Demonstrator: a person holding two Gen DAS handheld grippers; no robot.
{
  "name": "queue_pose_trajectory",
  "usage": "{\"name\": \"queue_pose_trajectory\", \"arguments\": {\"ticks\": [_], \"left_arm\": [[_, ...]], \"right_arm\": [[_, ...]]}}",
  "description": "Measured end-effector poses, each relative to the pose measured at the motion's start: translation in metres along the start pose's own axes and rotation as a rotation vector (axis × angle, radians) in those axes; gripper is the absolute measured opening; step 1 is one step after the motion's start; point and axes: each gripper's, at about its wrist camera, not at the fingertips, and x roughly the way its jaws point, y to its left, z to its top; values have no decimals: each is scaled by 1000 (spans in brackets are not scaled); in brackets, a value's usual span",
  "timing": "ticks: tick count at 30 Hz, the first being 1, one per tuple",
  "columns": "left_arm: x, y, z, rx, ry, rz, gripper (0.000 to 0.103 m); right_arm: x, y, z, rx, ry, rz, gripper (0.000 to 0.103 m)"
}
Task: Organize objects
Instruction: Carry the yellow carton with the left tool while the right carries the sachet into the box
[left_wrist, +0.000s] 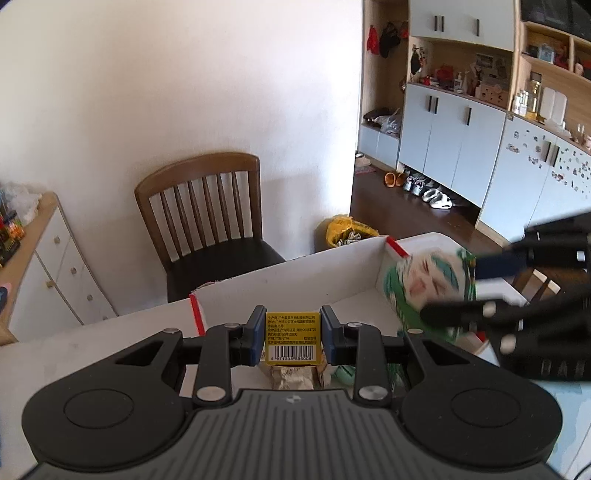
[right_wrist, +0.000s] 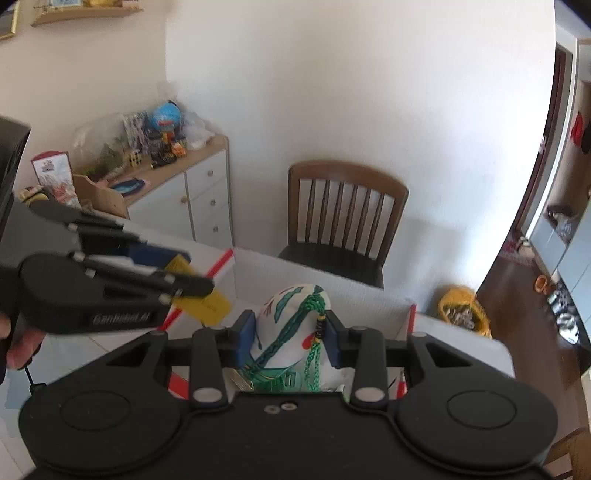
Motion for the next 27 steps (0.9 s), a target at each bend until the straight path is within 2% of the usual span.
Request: {"name": "queue_pose_trajectory", "arguments": {"ticks": [7, 12, 20, 27], "left_arm": [[46, 11, 7, -50, 40, -38, 30], [78, 11, 7, -48, 69, -62, 30], [121, 13, 5, -51, 113, -51, 30], [145, 21, 0, -74, 169, -29, 30]], "right_arm": [[40, -7, -4, 48, 63, 0, 37], [66, -8, -16, 53, 133, 5, 37], [94, -7, -37, 56, 221, 4, 38], [101, -2, -43, 40, 243, 1, 38]]}}
